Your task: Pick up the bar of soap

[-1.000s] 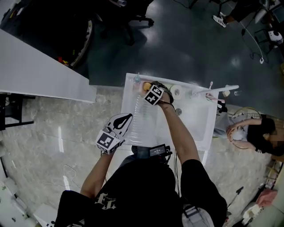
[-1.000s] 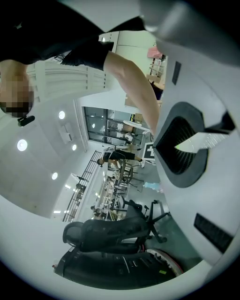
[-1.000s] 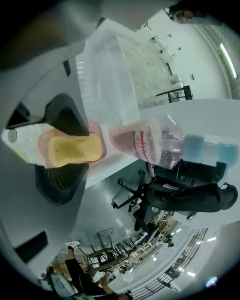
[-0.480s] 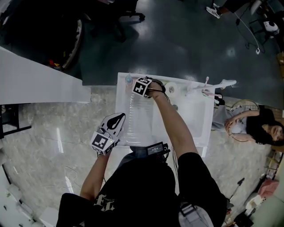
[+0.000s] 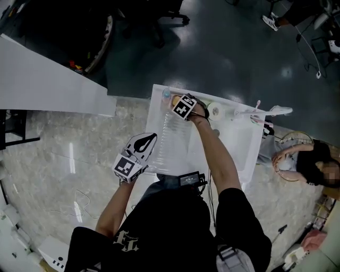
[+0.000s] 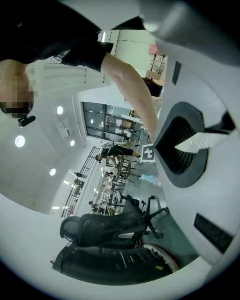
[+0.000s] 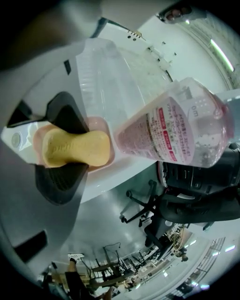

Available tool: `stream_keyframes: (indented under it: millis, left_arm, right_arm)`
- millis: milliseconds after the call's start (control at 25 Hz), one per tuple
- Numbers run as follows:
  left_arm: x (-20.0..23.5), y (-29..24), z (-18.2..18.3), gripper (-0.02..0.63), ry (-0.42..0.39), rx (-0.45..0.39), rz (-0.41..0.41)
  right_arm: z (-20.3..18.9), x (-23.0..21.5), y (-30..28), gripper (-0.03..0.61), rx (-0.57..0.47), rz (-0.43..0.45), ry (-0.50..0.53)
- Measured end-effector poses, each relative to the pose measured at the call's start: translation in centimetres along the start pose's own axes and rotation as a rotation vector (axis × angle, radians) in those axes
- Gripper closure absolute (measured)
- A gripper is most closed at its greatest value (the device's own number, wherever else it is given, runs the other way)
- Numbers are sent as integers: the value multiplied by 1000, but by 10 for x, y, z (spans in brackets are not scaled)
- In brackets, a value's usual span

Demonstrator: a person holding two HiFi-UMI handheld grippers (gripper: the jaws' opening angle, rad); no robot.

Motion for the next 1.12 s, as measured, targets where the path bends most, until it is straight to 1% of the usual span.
stream_keyframes:
  millis: [80,200,400,560,720,920,1120]
  left_arm:
    - [-2,5,6,606,-11,-15,4]
    - [-7,13,10,606,-21,-31,11]
    - [-27,28,8,606,-47,-35,-1]
    - [-59,59,-4,607,-62,-19,-5]
    - [-89,69,1,606,-102,-68,-24]
    - [-137,92,-8,606,-131,-98,-56]
    - [-180,113,-24,606,-139,-124,-74]
  right_arm:
    - [-1,2,6,379,-11,-41,-25]
    - [3,5,24,379,-55,-112,-52]
    - [8,18,74,379,-172,-232,-134]
    - [6,69,126,379,-283,-300,-219]
    - [1,91,199,379,-420,-421,-264]
    - [-27,158,270,379,-519,-517,-300]
    - [-61,230,329,379,-637,-576,-361]
Point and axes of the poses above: the fingertips, and each gripper's own axes: y backward along the fingers, x to its left, z out of its top, the point moved 2 cm from there along y, backward along the fingers, and after that the axes turned 14 degrees about y, right-handed, at the moved point
